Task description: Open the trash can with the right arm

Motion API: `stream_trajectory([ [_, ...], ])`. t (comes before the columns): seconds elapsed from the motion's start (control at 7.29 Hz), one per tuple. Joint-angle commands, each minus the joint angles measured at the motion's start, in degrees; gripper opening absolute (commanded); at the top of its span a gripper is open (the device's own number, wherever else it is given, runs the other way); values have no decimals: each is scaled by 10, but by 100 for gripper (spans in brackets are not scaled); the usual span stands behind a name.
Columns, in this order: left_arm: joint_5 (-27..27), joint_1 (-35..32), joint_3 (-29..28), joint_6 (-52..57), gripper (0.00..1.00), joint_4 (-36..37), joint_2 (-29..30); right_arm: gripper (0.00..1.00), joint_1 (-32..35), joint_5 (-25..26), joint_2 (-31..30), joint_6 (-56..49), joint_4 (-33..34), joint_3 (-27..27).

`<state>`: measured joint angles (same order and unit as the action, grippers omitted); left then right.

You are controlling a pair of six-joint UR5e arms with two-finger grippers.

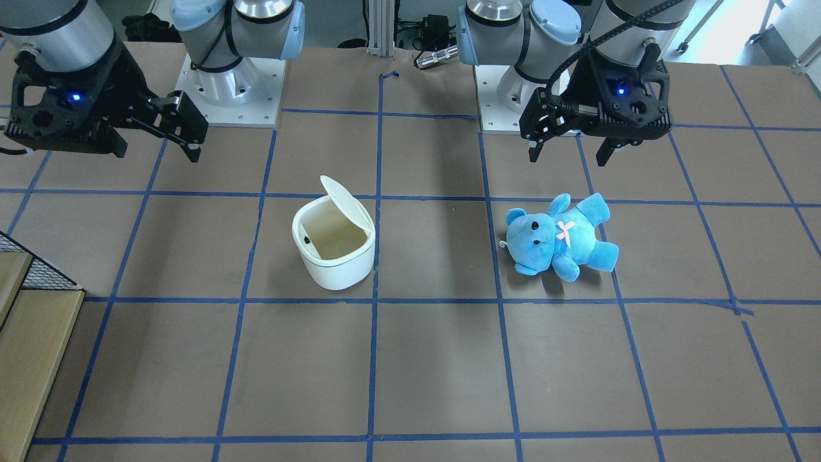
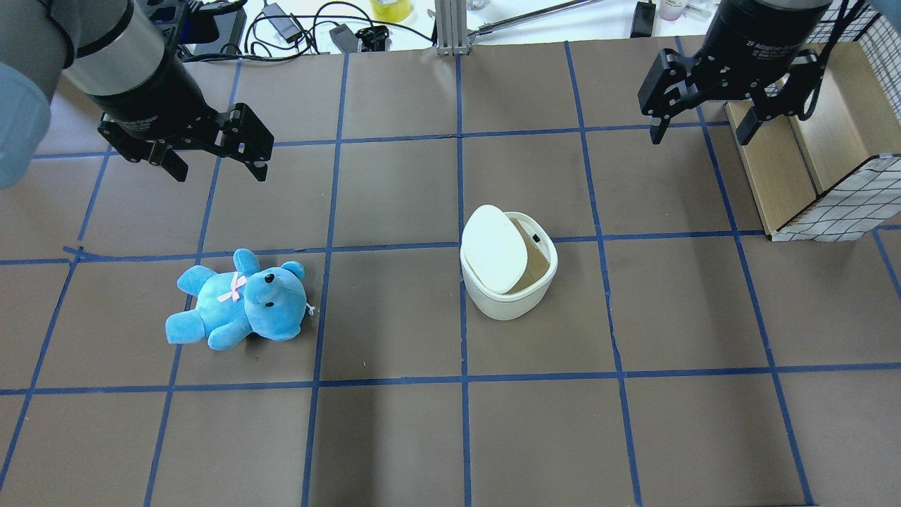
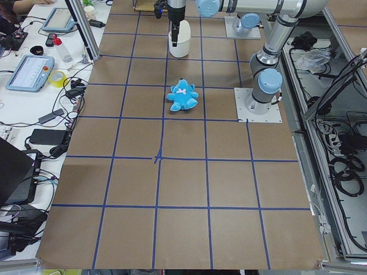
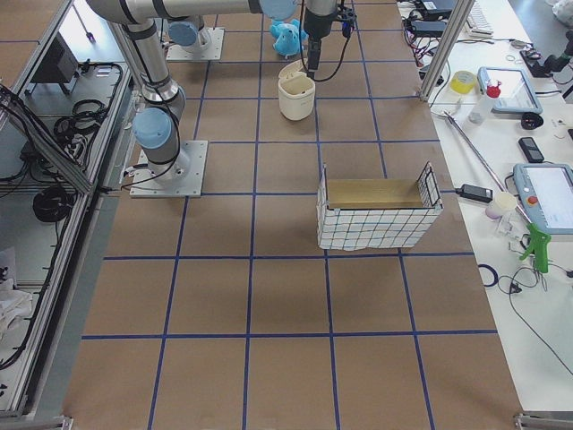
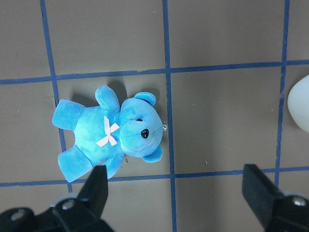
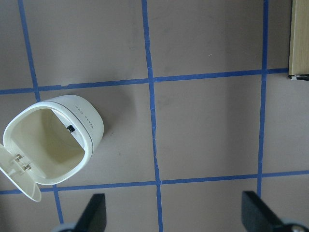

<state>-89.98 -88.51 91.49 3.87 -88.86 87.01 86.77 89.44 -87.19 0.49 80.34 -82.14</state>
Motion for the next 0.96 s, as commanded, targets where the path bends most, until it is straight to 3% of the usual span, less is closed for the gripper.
stream_trajectory([
  [0.0,0,0,0,0,100,0,0,100,1,-3,-3,0,1,-6],
  [0.82,0,0,0,0,100,0,0,100,22,-26,-15,4,9,-27],
])
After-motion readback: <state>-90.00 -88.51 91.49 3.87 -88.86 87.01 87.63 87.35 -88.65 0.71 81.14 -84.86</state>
